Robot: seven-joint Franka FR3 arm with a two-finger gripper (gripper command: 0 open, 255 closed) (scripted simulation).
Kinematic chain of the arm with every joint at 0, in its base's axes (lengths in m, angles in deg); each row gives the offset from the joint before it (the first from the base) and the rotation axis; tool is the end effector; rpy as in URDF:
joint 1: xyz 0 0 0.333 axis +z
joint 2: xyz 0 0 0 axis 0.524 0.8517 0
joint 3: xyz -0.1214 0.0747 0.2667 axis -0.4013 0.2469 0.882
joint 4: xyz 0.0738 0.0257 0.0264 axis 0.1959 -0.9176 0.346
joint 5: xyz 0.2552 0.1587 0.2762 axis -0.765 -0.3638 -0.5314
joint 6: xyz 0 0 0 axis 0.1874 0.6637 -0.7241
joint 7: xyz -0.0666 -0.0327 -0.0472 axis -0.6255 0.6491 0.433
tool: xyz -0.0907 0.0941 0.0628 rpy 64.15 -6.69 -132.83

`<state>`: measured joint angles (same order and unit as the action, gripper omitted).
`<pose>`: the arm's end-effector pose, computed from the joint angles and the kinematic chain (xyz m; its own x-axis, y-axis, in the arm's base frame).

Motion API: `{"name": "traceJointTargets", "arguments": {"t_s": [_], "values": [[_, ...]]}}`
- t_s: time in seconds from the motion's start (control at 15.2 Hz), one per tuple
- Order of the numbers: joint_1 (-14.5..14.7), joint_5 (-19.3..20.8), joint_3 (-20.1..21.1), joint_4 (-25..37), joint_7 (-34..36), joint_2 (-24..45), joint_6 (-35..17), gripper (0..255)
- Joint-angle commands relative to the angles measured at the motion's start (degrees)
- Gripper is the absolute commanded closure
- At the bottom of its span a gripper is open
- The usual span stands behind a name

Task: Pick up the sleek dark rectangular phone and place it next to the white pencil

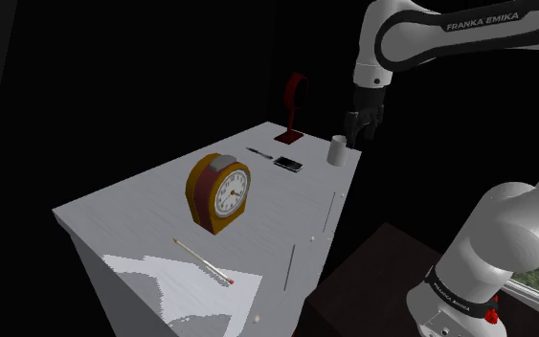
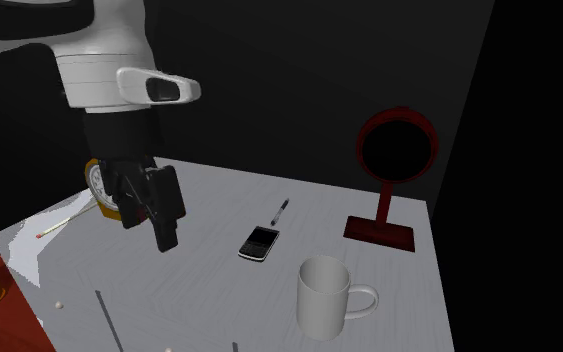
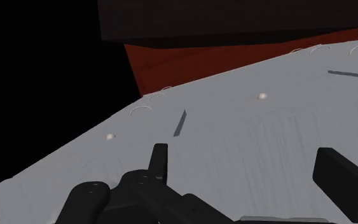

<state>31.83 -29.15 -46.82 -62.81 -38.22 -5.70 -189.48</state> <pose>0.3851 -0.0077 0.4599 0.9952 -0.0731 -0.0648 -0.0661 -0.9924 0.1036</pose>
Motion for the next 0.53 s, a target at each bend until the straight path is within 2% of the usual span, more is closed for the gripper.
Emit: {"name": "traceJointTargets", "arguments": {"t_s": [0.0, 0.46], "values": [[-0.1, -0.1, -0.8, 0.4, -0.9, 3.3, -3.7, 0], [0.4, -1.8, -2.4, 4.4, -3.3, 17.4, -15.6, 0]]}}
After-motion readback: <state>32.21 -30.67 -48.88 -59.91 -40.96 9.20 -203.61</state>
